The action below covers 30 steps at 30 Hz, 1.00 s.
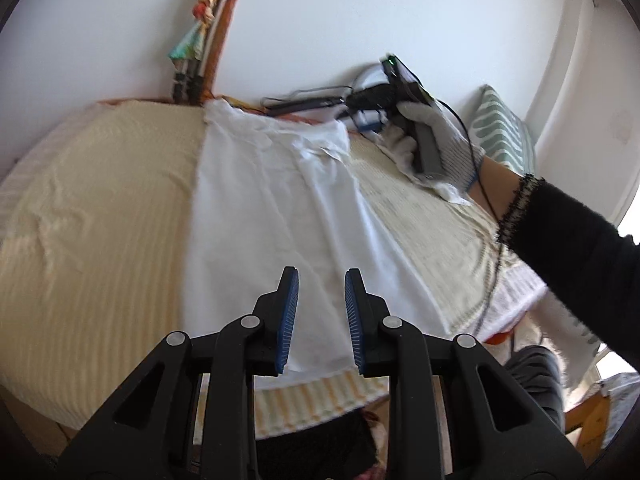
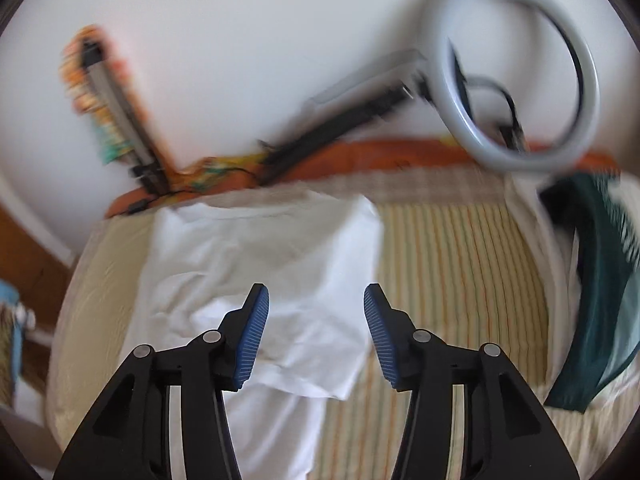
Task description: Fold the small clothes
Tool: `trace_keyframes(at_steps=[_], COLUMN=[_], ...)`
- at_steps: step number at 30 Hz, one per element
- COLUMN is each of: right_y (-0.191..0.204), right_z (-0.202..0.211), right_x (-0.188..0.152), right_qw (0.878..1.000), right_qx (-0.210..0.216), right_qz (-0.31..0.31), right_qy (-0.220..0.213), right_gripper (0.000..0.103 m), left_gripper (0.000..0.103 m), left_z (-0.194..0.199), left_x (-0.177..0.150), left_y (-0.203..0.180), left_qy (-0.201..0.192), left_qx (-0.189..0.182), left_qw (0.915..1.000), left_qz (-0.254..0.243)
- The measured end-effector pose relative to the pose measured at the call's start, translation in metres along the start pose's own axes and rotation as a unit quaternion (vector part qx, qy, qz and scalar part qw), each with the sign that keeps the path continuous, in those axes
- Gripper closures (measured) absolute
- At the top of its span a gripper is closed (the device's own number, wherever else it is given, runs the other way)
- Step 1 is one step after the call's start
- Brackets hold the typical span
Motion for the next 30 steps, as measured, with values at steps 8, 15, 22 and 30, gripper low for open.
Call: trace_keyframes(at_steps=[8,15,22,30], right_y=[0.008,0.012,0.014,0.043], right_z=[-0.018,-0.05,-0.039,-0.009], right_x=[-0.023,-0.039,-0.033,-0.014], right_qw=[0.999,0.994,0.995,0.997], right_qx=[-0.01,-0.055,-0.044,-0.017], right_qz=[0.039,0.071,0.071,0.073], right_qy=[0.023,0.061,0.048,0.017], right_gripper=[0.061,0.084,0.102,0.102], left_gripper=[0.081,0.081,0.081,0.081], left_z=[-0.019,-0.024,-0.021,-0.016], left_x=[-0.009,-0.012,-0.013,-0.013], left_y=[0.033,0.035,0.042,0.047], left_qy=[0.004,0.007,0.003,-0.009], left_qx=[0.03,0.026,0.023,0.02], left_qw=[0.9994,0.9995,0.9995,0.9994], left_qz=[0.015,0.015,0.022,0.028])
Point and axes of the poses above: each gripper's, at about its wrist camera, not at the fingertips, and z roughly against the way its jaws point, y to its left, x to its top, the point moved 7 cm from there along -z, roughly the way its jaws point, and after that the axes turned 15 degrees about -z, right-handed, at the moved point
